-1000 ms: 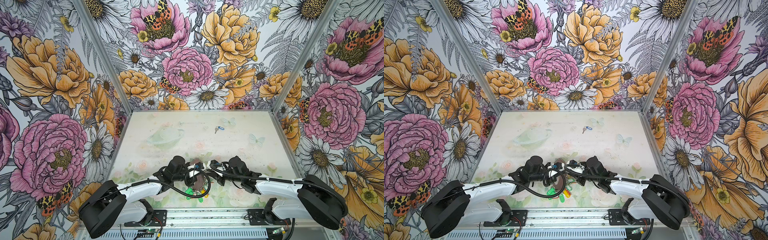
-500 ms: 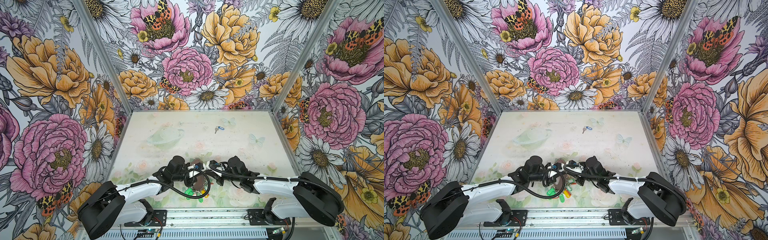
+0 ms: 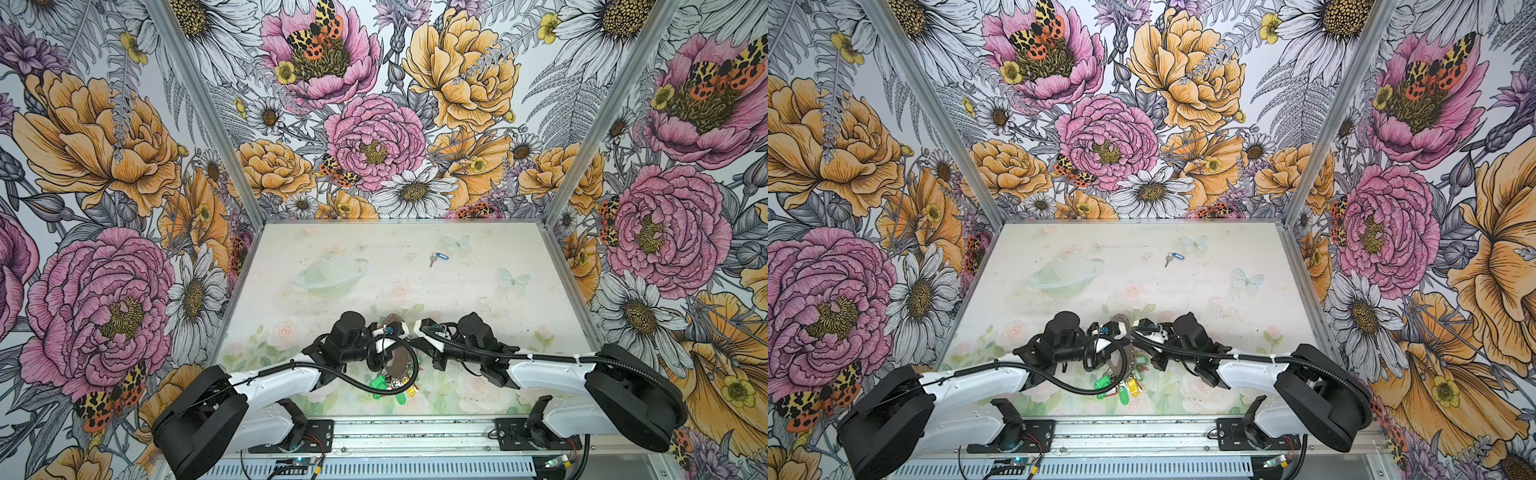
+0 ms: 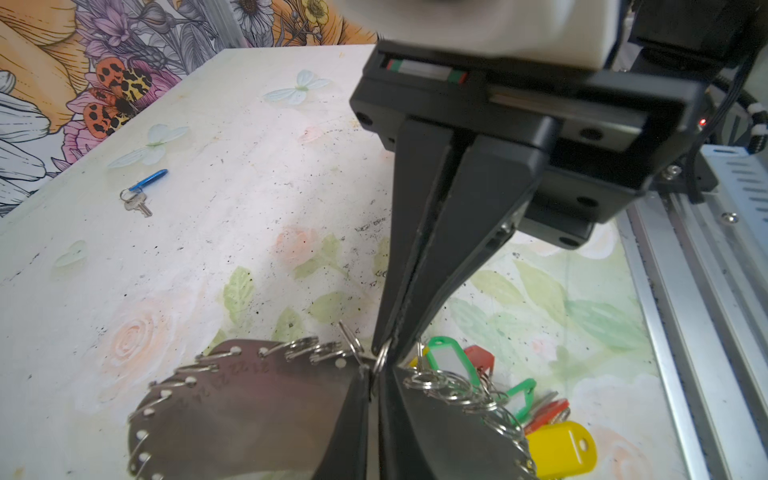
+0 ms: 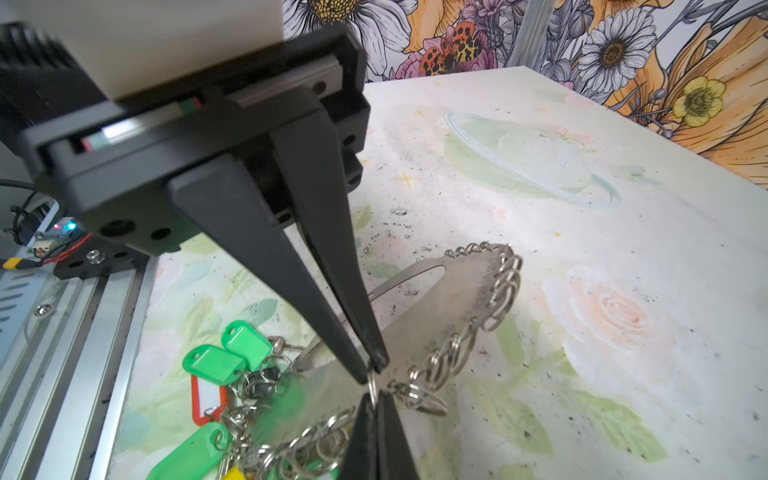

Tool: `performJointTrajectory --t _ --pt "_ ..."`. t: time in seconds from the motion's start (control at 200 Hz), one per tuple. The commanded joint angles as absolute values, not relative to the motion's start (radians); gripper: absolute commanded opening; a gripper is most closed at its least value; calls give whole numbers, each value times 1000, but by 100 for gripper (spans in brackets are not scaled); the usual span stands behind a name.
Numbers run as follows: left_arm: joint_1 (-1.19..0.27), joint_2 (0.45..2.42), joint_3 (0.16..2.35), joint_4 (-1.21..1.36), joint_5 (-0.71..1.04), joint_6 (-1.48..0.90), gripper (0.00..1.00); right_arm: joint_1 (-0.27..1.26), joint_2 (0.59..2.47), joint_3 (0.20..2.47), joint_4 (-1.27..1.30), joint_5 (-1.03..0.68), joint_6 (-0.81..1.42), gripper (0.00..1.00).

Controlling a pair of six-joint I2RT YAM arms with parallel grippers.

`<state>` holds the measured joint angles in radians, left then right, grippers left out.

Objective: Put the keys on the keyring

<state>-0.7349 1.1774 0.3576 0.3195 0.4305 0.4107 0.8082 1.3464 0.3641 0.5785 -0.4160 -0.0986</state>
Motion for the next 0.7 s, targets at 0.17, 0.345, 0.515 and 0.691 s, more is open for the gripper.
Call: performJointTrajectory --t 0.17,0.345,0.515,0.691 --pt "-680 1155 322 456 509 329 16 803 1386 288 916 -414 41 0" --pt "-672 1157 318 463 566 324 23 803 1391 262 992 -404 64 0" --pt "-670 1166 318 463 627 325 25 801 1391 256 1008 -391 65 0" --pt "-671 1176 322 457 647 331 28 799 1391 250 1024 -395 66 0"
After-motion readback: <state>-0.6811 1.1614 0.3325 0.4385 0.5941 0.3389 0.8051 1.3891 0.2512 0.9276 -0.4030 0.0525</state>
